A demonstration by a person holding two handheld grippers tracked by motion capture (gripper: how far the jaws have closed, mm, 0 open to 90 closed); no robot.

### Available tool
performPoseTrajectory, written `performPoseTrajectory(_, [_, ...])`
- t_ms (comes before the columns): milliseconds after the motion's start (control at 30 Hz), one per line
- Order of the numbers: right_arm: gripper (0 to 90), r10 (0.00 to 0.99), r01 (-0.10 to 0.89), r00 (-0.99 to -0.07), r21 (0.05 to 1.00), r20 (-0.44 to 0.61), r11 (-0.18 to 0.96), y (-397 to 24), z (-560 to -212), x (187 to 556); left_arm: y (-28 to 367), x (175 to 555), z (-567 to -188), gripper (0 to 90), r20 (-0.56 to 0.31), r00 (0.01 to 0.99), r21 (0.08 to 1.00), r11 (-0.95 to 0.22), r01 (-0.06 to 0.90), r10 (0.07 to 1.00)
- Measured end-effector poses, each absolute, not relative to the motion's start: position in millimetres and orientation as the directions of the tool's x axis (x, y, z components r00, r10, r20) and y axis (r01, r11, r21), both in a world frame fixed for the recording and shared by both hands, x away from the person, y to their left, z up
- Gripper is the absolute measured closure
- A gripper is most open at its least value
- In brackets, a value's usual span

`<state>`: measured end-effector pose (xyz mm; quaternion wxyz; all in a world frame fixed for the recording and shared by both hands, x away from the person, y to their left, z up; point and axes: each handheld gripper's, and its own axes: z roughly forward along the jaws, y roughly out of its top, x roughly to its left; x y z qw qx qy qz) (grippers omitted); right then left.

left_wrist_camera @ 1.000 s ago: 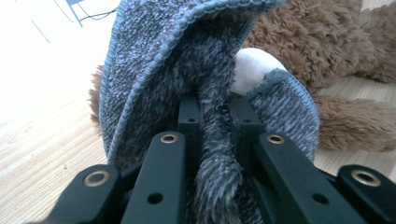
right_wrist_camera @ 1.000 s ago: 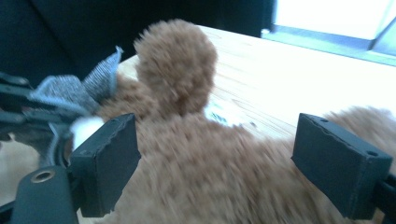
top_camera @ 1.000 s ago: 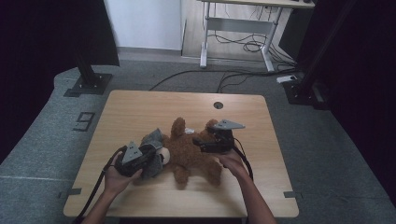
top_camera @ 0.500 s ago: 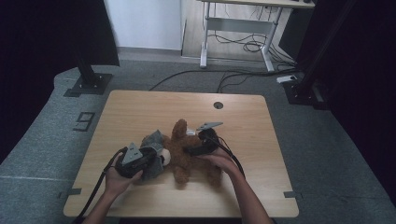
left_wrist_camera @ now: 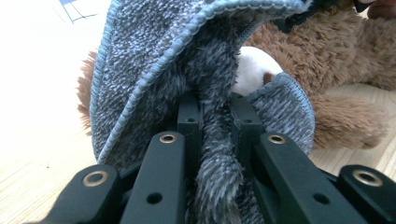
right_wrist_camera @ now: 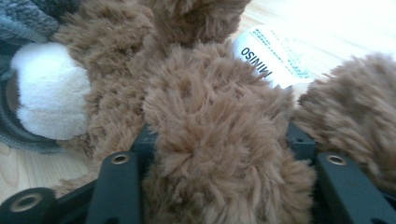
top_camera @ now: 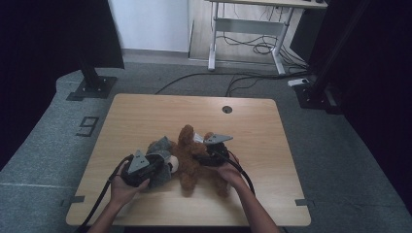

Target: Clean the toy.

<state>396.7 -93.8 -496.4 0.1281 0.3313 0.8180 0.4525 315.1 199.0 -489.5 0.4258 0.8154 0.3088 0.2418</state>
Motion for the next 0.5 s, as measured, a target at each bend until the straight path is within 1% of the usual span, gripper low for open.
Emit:
performPoseTrajectory(200, [54.1, 0.679, 0.411, -0.726, 0.859, 0.105, 0.306, -97, -498, 397, 195, 320, -491, 77.2, 0.152, 0.659, 0.857, -0.430, 0.283, 0.736])
performPoseTrajectory(367, [56.7, 0.715, 0.366, -0.696, 0.889, 0.066, 0.275, -95, -496, 407, 193, 341, -488, 77.0, 0.156, 0.631, 0.860, -0.419, 0.291, 0.760])
performPoseTrajectory(433, [56.7, 0.725, 0.353, -0.686, 0.899, 0.061, 0.258, -95, -496, 415, 192, 351, -488, 77.0, 0.142, 0.626, 0.862, -0.406, 0.303, 0.767])
performPoseTrajectory(500, [56.7, 0.728, 0.307, -0.685, 0.914, 0.019, 0.265, -94, -495, 421, 192, 357, -487, 77.0, 0.122, 0.625, 0.864, -0.393, 0.315, 0.771])
